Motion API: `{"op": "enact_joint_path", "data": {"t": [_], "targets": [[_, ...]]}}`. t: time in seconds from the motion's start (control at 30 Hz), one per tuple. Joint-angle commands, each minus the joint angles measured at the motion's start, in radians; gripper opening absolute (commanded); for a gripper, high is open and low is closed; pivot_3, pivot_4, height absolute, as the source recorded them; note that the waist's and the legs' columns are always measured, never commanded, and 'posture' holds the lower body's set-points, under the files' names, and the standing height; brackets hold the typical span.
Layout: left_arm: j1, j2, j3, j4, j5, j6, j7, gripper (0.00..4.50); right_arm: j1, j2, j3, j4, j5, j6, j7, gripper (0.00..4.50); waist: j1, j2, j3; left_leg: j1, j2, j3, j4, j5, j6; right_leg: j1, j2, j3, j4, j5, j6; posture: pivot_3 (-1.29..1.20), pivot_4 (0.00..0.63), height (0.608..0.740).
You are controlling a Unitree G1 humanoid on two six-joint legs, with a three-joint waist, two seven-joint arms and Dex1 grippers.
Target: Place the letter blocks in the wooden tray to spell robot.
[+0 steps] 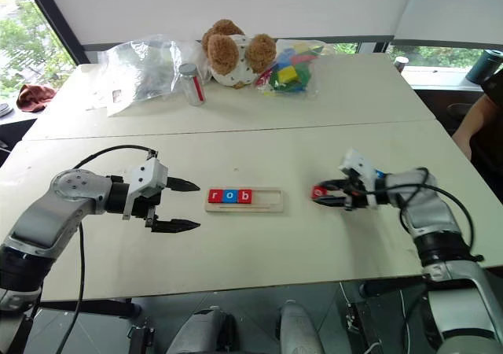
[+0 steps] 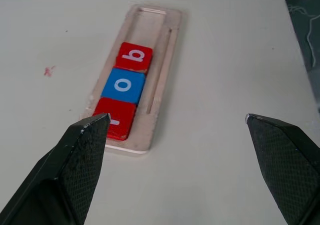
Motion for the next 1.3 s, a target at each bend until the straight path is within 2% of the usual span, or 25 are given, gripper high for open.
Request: {"op": "enact_joint_path", "data": {"t": [0.03,0.13,0.37,0.7,1.3], "targets": [[-0.014,0.015,0.036,0.000,0.007,-0.023,0.001,4.50,-0.072,0.067,0.061,-0.056,-0.048,0.035,-0.072,1.16,0.006,0.000,0.000,0.000,0.000,0.000,0.000,0.000,0.000,0.000,0.000,0.000,0.000,0.000,0.000,0.00,0.150,0.740],[-0.011,0.014,0.036,0.004,0.020,-0.037,0.013,4.50,-0.092,0.116,0.105,-0.093,-0.071,0.084,-0.105,1.16,0.019,0.000,0.000,-0.001,0.000,-0.001,0.000,0.000,-0.001,-0.001,-0.001,-0.001,0.000,0.000,0.000,0.00,0.150,0.740],[0.049,0.007,0.058,-0.082,0.006,-0.011,0.063,4.50,-0.091,0.108,0.188,-0.096,-0.119,0.050,-0.064,1.16,0.027,0.000,0.000,-0.006,-0.004,-0.001,0.001,0.002,-0.004,-0.002,-0.003,-0.001,-0.004,0.000,0.000,0.00,0.150,0.740],[0.066,0.002,0.067,-0.107,-0.003,-0.002,0.097,4.50,-0.094,0.137,0.221,-0.079,-0.138,0.039,-0.058,1.16,0.010,0.000,0.000,-0.005,-0.003,-0.002,0.001,0.000,-0.001,-0.003,-0.002,-0.002,-0.002,0.000,0.000,0.00,0.150,0.740],[0.043,-0.026,0.045,-0.084,0.009,-0.017,0.107,4.50,-0.110,0.189,0.213,-0.030,-0.149,0.038,-0.103,1.16,0.009,0.000,0.000,-0.005,-0.002,-0.002,0.000,0.001,-0.001,-0.002,-0.001,-0.002,-0.002,0.000,0.000,0.00,0.150,0.740]]}}
